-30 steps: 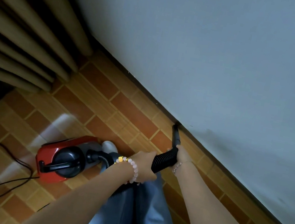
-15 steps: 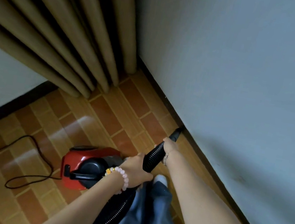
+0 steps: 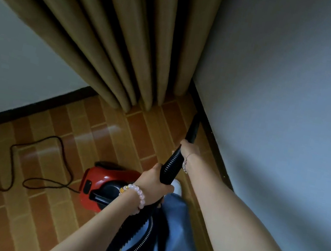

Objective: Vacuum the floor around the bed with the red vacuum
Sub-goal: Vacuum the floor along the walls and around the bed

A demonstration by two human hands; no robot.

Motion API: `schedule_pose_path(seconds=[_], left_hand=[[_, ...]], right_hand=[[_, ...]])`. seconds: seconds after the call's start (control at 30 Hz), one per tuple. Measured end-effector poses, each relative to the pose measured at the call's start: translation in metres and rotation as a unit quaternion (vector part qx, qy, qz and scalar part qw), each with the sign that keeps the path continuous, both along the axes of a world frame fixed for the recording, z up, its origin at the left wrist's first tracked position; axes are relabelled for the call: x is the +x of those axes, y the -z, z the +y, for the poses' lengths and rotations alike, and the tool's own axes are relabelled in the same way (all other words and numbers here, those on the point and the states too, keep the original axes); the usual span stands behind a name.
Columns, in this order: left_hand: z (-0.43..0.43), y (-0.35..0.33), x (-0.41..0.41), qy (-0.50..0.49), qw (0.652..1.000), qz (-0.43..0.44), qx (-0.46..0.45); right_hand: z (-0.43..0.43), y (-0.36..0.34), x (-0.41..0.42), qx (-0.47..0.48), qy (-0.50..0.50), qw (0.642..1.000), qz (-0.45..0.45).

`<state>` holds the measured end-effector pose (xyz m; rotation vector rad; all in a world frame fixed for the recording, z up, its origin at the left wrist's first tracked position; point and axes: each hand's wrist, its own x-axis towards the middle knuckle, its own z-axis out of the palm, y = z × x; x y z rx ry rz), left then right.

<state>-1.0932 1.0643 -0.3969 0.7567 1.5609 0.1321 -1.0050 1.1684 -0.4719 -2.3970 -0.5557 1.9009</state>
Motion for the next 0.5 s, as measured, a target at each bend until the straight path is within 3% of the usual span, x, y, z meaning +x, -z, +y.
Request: schedule_pose_path(seconds=[0.27,0.5], left_hand=[[0.049,0.011,0.003,-0.048,0.999,0.003,-0.012],[0.059,0.016,0.016,-0.068,0.998,0.013,-0.015]], right_hand=[[0.054,0.013,-0.007,0.008,-0.064,0.998,0.001],[0.065,0.025,-0.002,0.002,-0.02,0.999,0.034]])
